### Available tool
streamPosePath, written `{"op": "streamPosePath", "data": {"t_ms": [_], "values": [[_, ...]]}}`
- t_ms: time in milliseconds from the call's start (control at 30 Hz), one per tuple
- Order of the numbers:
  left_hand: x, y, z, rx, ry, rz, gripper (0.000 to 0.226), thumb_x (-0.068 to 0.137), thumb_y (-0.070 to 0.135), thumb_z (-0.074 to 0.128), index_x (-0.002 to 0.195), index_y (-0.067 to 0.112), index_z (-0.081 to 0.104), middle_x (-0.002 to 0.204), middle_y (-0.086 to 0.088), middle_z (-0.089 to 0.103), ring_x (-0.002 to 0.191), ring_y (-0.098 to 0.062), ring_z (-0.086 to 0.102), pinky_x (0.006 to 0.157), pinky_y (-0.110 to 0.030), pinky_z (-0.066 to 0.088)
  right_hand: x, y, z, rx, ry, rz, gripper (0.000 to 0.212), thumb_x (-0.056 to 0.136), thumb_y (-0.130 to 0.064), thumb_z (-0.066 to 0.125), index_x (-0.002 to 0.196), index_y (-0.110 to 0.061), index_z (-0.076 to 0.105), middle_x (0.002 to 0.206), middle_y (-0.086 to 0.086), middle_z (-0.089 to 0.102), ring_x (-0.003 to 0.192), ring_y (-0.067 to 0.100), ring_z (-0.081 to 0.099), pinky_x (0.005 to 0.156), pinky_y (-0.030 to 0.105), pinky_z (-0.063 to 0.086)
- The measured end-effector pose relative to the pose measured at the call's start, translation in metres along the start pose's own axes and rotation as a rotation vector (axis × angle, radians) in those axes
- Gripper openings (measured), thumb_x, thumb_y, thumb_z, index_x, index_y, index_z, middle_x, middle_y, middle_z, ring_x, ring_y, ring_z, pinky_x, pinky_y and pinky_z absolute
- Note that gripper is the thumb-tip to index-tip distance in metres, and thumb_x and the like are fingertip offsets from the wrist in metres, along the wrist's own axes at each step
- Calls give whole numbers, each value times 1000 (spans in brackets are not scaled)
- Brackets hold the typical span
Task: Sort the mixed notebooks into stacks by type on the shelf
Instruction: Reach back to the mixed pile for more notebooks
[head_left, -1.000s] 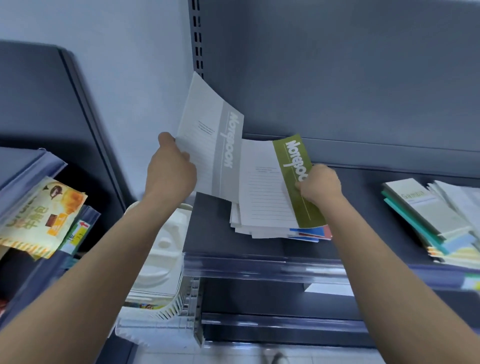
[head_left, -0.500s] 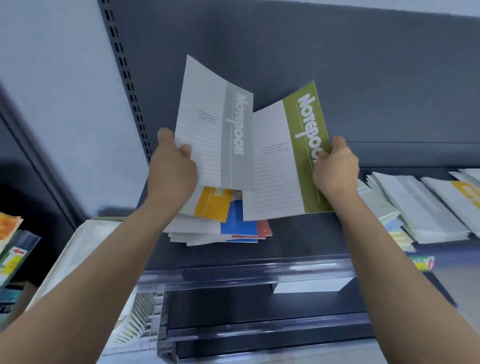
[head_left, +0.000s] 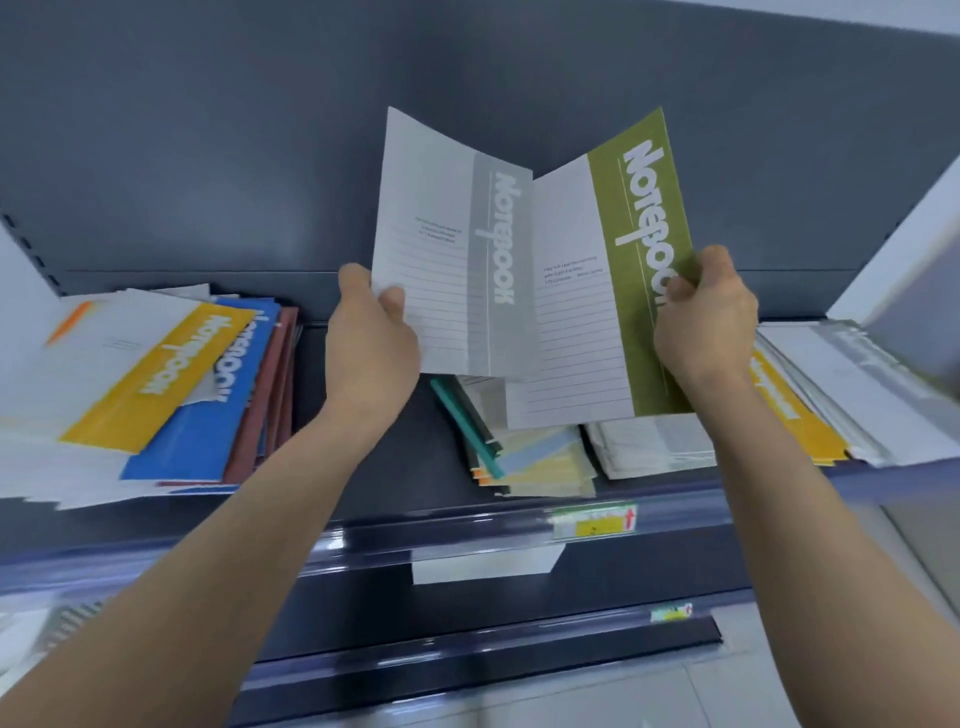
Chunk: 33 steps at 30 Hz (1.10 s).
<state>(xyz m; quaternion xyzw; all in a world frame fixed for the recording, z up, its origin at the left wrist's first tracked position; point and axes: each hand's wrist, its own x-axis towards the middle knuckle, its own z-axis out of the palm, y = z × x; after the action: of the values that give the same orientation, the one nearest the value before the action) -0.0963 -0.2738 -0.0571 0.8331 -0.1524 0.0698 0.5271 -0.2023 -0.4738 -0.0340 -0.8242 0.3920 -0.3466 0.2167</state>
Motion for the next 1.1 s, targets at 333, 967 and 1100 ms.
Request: {"op": "streamPosePath", "data": {"t_ms": [333,967,1100], "values": [[1,16,36,-80,-78,29,4,101,12,33,98,8,33,75,12,44,63,-3,43,55,-19,39,4,35,-31,-36,92,36,16,98,-9,35,111,-4,42,84,6,50,72,25,43,58,30,27],[-31,40,165,191,-221,-161,9,96,8,35,105,10,32,108,-21,56,99,-38,55,75,-38,40,84,149,-86,-35,147,89,22,97,-8,35,118,-6,43,91,6,48,80,25,42,66,35,35],[-56,45,213,195,-169,-295,22,96,3,37,117,-2,36,101,-19,56,98,-37,55,69,-33,35,120,191,-97,5,80,9,20,96,-8,35,113,-4,44,93,10,53,81,27,43,68,36,38]]}}
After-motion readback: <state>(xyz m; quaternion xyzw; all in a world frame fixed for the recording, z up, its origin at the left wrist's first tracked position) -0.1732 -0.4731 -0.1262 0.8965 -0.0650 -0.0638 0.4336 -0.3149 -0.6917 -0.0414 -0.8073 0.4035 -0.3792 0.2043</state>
